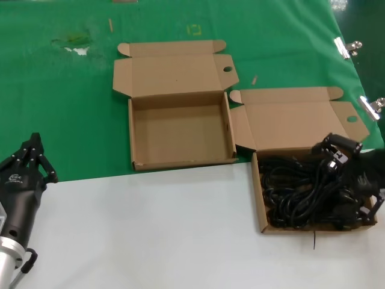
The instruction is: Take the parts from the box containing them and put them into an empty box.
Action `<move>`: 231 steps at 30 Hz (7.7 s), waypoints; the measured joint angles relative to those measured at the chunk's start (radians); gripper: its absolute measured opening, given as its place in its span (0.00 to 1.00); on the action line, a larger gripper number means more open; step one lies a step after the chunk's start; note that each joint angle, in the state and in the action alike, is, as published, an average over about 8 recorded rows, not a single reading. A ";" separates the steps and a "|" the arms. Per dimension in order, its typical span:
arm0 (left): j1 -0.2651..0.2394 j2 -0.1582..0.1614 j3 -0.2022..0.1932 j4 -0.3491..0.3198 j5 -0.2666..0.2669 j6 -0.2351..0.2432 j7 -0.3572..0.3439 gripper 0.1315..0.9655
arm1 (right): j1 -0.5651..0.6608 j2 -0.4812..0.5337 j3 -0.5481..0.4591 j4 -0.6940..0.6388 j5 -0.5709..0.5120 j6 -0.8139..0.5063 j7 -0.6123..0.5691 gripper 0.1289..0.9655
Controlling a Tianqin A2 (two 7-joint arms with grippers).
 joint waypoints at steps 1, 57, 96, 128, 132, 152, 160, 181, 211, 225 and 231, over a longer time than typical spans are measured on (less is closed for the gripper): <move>0.000 0.000 0.000 0.000 0.000 0.000 0.000 0.01 | 0.004 -0.005 -0.005 -0.014 -0.007 0.001 -0.018 1.00; 0.000 0.000 0.000 0.000 0.000 0.000 0.000 0.01 | 0.082 -0.103 -0.054 -0.300 -0.080 0.056 -0.288 0.38; 0.000 0.000 0.000 0.000 0.000 0.000 0.000 0.01 | 0.063 -0.080 -0.044 -0.229 -0.075 0.054 -0.190 0.06; 0.000 0.000 0.000 0.000 0.000 0.000 0.000 0.01 | 0.097 -0.053 -0.009 -0.038 -0.061 0.054 0.154 0.06; 0.000 0.000 0.000 0.000 0.000 0.000 0.000 0.01 | 0.124 -0.085 -0.022 -0.041 -0.071 0.056 0.208 0.06; 0.000 0.000 0.000 0.000 0.000 0.000 0.000 0.01 | 0.334 -0.381 -0.127 -0.332 -0.167 0.153 0.192 0.06; 0.000 0.000 0.000 0.000 0.000 0.000 0.000 0.01 | 0.398 -0.506 -0.153 -0.474 -0.181 0.195 0.134 0.06; 0.000 0.000 0.000 0.000 0.000 0.000 0.000 0.01 | 0.569 -0.830 -0.084 -1.055 -0.141 0.439 -0.185 0.06; 0.000 0.000 0.000 0.000 0.000 0.000 0.000 0.01 | 0.514 -0.872 -0.144 -1.085 -0.048 0.640 -0.364 0.09; 0.000 0.000 0.000 0.000 0.000 0.000 0.000 0.01 | 0.513 -0.872 -0.134 -1.090 0.015 0.635 -0.322 0.25; 0.000 0.000 0.000 0.000 0.000 0.000 0.000 0.01 | 0.521 -0.868 -0.070 -1.100 0.039 0.622 -0.228 0.41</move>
